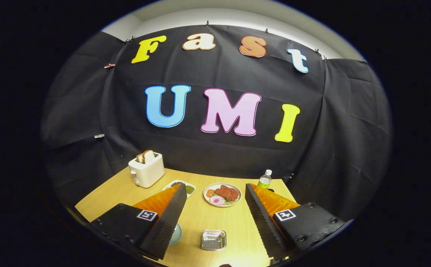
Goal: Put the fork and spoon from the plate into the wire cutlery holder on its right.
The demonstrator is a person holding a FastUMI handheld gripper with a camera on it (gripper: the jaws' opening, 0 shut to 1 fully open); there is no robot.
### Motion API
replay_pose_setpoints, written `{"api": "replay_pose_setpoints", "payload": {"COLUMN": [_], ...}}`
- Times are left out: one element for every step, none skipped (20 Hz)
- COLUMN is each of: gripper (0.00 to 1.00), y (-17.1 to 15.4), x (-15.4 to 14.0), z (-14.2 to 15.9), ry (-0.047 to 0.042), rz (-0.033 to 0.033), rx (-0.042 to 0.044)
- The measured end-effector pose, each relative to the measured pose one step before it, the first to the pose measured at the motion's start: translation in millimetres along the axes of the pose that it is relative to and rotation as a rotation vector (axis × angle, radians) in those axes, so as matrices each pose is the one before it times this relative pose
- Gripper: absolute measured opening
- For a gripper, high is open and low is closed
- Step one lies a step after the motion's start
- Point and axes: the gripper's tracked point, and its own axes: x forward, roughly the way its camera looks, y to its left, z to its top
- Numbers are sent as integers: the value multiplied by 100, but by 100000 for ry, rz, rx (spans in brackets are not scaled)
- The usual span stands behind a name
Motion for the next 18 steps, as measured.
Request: {"api": "replay_pose_setpoints", "payload": {"gripper": [99, 98, 98, 98, 98, 98, 99, 99, 99, 99, 99, 99, 99, 99, 99, 99, 99, 99], "y": [293, 355, 555, 780, 1056, 1249, 1301, 958, 569, 713, 890, 939, 954, 1025, 788, 616, 582, 386], "x": [76, 177, 178, 215, 279, 223, 361, 386, 547, 708, 693, 824, 1042, 1145, 1317, 1140, 1327, 1167], "z": [-120, -151, -394, -441, -717, -688, -1062, -1050, -1285, -1383, -1690, -1747, -1721, -1595, -1445, -1406, -1407, -1078], "ry": [580, 907, 1391, 2273, 3082, 3788, 4922, 4840, 5214, 5447, 5882, 6337, 5407, 5038, 4355, 4746, 5020, 4047], "rz": [572, 818, 1357, 2192, 2944, 3409, 3281, 1637, 646, 867, 998, 1822, 1805, 2096, 958, 439, -128, -414], "rx": [-126, -223, -35, 474, 970, 1246, 1414, 1278, 204, -963, -1561, -1569, 80, 924, 1153, -427, -1378, -1431]}}
